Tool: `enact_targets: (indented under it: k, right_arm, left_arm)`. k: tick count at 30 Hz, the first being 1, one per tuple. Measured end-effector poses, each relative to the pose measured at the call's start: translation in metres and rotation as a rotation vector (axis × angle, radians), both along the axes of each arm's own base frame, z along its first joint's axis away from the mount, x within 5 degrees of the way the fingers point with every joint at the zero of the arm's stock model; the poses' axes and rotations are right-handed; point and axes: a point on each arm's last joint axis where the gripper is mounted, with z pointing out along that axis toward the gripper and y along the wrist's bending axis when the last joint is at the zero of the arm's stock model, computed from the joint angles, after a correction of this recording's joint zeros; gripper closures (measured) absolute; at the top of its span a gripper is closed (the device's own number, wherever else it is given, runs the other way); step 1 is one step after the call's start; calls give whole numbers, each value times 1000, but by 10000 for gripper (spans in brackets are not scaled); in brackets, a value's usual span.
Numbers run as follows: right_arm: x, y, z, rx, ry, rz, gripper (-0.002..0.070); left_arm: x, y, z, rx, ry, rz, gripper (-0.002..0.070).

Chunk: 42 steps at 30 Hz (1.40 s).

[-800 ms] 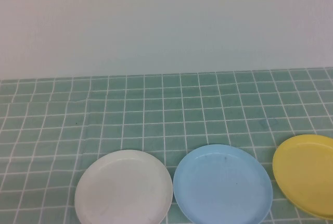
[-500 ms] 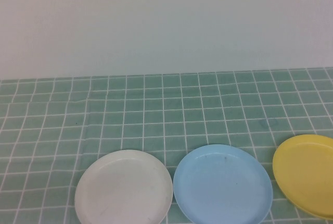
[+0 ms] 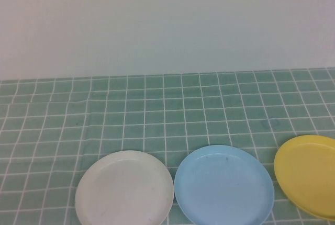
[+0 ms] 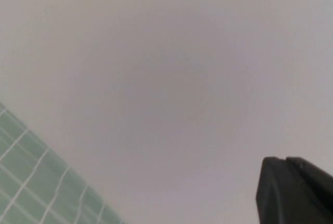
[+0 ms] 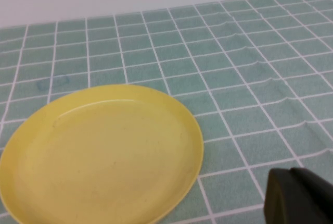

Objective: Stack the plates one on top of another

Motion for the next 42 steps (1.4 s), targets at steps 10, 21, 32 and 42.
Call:
enact_targets:
  k: [10, 21, 32, 42]
  right_arm:
    - [0, 0, 0, 0, 0, 0, 678]
    - [0, 0, 0, 0, 0, 0, 678]
    - [0, 0, 0, 0, 0, 0, 678]
    - [0, 0, 0, 0, 0, 0, 678]
  left_arm:
    - [-2, 10, 7, -212, -87, 60, 676]
    - [-14, -6, 51, 197, -64, -32, 676]
    - [28, -23, 116, 501, 204, -175, 676]
    - [109, -42, 98, 516, 715, -421, 676]
